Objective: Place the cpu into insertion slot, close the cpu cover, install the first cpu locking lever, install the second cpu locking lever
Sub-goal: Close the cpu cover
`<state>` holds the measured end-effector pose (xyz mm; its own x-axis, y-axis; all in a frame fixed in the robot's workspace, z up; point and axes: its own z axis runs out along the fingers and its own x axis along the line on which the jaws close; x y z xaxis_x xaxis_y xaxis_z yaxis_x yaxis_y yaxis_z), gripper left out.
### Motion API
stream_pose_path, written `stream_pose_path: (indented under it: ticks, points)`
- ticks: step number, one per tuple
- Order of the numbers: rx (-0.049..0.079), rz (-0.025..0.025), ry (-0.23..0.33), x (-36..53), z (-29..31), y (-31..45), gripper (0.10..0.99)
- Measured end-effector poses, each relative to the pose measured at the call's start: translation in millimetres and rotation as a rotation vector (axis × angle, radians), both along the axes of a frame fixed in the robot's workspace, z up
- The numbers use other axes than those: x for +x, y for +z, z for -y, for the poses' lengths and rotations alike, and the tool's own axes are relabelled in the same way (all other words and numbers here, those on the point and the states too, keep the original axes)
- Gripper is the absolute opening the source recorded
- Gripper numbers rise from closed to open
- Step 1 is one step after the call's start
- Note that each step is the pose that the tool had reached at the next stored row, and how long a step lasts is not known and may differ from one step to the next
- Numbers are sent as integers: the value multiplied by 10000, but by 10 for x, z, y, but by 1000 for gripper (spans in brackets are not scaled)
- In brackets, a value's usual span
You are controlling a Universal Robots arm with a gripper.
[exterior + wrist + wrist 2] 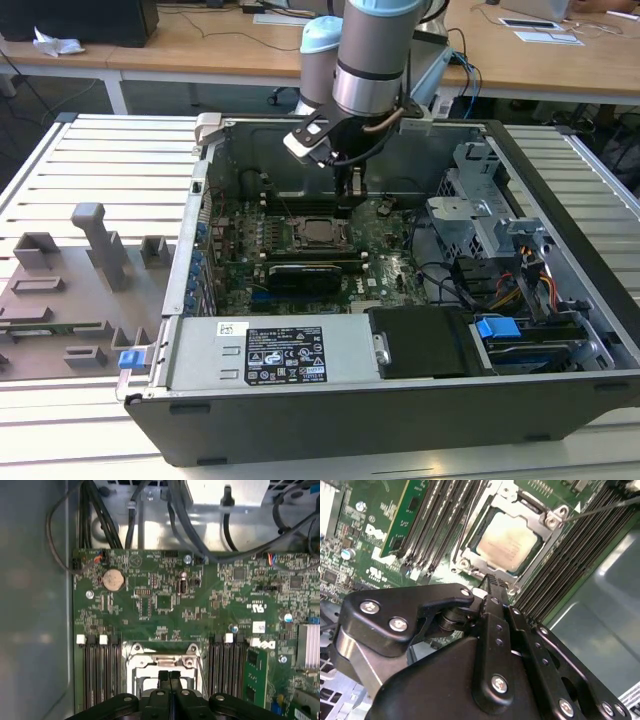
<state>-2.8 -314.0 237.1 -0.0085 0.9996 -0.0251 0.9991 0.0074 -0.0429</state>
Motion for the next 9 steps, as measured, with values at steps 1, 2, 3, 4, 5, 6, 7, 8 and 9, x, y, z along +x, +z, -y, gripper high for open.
stream_pose_path:
  ticks: [1,2,3,4,5,6,7,8,9]
  points:
    - [0,0,-2,-16,0,-1,106]
    - [1,1,-1,-45,0,-2,106]
    - [3,1,-2,-67,0,-3,106]
    - [3,2,0,-104,0,-4,106]
    - [5,3,-1,-129,-1,-4,106]
    - [5,3,-2,-153,-1,-5,106]
    - [5,3,-1,-175,-1,-6,106]
    - [4,3,0,-205,-1,-6,106]
    - [4,2,-2,-240,-1,-6,106]
